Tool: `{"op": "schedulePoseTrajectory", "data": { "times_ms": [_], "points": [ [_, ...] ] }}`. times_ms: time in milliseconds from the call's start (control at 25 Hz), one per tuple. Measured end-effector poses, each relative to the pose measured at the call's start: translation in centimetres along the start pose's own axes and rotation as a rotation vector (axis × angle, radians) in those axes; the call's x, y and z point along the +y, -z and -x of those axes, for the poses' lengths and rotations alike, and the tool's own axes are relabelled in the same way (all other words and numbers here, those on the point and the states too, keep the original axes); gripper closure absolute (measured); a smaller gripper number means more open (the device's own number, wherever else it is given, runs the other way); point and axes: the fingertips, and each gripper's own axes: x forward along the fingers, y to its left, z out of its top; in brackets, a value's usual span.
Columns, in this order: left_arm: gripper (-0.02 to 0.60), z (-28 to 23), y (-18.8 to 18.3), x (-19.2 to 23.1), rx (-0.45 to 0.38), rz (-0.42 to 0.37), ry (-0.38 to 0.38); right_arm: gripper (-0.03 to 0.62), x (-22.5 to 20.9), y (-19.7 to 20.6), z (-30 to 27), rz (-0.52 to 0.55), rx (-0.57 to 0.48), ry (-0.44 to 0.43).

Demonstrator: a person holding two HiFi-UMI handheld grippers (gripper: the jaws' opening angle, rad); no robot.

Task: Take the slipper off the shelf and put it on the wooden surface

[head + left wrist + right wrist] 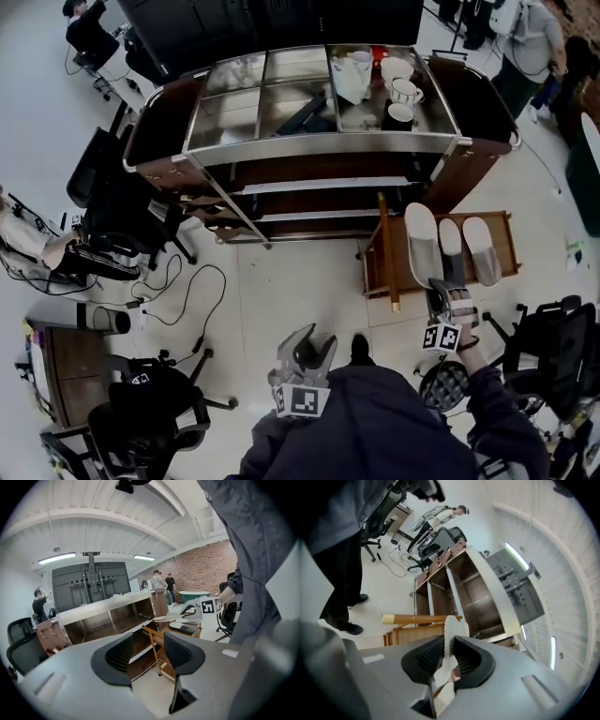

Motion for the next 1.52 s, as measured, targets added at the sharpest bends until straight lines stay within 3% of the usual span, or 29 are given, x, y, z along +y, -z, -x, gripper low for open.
{"op": "schedulePoseTrajectory", "data": {
  "times_ms": [200,400,560,760,840,960,1040,1160,1280,1400,1520],
  "points": [
    [0.368,2.1,1.6,6.5,-0.051,0.003,-0.007,0.536,-5.6,-12.4,-1.5,0.051,-0.110,0.071],
    [0.368,5.0,5.3,12.2,-0.033,0.066,-0.062,0.536,-5.7,-27.6,-14.3,0.125,-0.211,0.008],
    [0.370,7.1,8.3,15.0,0.025,0.123,-0.135,0.536,-5.1,-36.3,-26.3,0.200,-0.212,-0.060],
    [0.370,9.6,11.6,20.0,0.110,0.199,-0.274,0.533,-4.8,-42.7,-38.4,0.242,-0.126,-0.102],
    [0.384,10.4,12.7,22.0,0.140,0.226,-0.338,0.531,-3.4,-44.2,-41.0,0.285,-0.117,-0.122],
    [0.403,10.8,12.3,24.5,0.121,0.257,-0.390,0.508,-0.1,-44.6,-43.3,0.347,-0.100,-0.194],
    [0.402,10.5,12.5,25.1,0.109,0.267,-0.383,0.464,1.4,-44.8,-43.9,0.333,-0.097,-0.237],
    [0.399,9.8,12.4,25.1,0.093,0.257,-0.343,0.335,0.7,-45.8,-42.4,0.216,-0.138,-0.213],
    [0.397,9.5,11.7,24.0,0.065,0.209,-0.310,0.338,-1.7,-46.2,-36.6,0.050,-0.217,-0.157],
    [0.397,9.5,10.1,22.7,0.029,0.151,-0.279,0.396,-3.2,-44.9,-27.0,-0.056,-0.295,-0.094],
    [0.396,8.3,9.2,19.9,-0.025,0.112,-0.164,0.447,-2.8,-42.2,-14.7,-0.126,-0.346,-0.076]
  ]
}}
